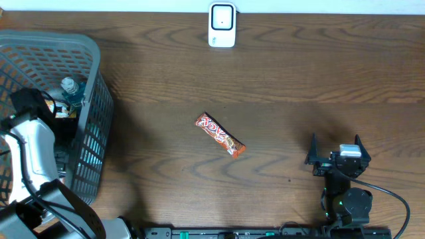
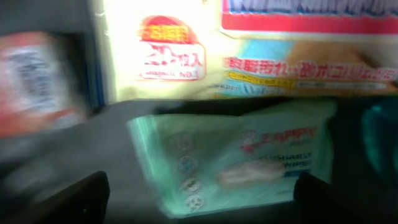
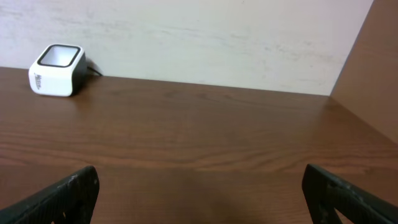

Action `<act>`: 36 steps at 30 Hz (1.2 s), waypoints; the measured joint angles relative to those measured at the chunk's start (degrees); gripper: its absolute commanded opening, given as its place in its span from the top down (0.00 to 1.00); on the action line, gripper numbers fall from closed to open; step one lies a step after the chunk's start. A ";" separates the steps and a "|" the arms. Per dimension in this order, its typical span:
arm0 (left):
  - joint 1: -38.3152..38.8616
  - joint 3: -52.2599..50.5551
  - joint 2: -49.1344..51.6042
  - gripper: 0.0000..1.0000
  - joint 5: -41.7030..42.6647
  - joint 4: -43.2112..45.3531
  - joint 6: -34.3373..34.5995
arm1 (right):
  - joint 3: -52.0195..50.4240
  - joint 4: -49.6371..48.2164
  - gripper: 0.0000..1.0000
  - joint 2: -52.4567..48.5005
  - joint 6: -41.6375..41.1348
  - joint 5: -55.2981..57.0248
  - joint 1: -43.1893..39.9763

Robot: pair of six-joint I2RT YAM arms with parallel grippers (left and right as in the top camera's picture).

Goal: Scan the item barcode
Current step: 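Reach the left gripper into the basket and grasp the green wipes pack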

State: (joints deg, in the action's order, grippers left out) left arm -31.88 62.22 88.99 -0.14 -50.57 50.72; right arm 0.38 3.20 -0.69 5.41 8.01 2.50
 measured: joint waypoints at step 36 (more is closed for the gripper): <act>-0.31 -14.60 -26.29 0.93 10.32 15.82 -5.03 | 0.00 -0.02 0.01 -0.02 -0.02 0.00 0.00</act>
State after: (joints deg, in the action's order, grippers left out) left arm -32.18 47.62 62.70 10.17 -34.74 45.69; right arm 0.38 3.18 -0.71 5.39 8.01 2.50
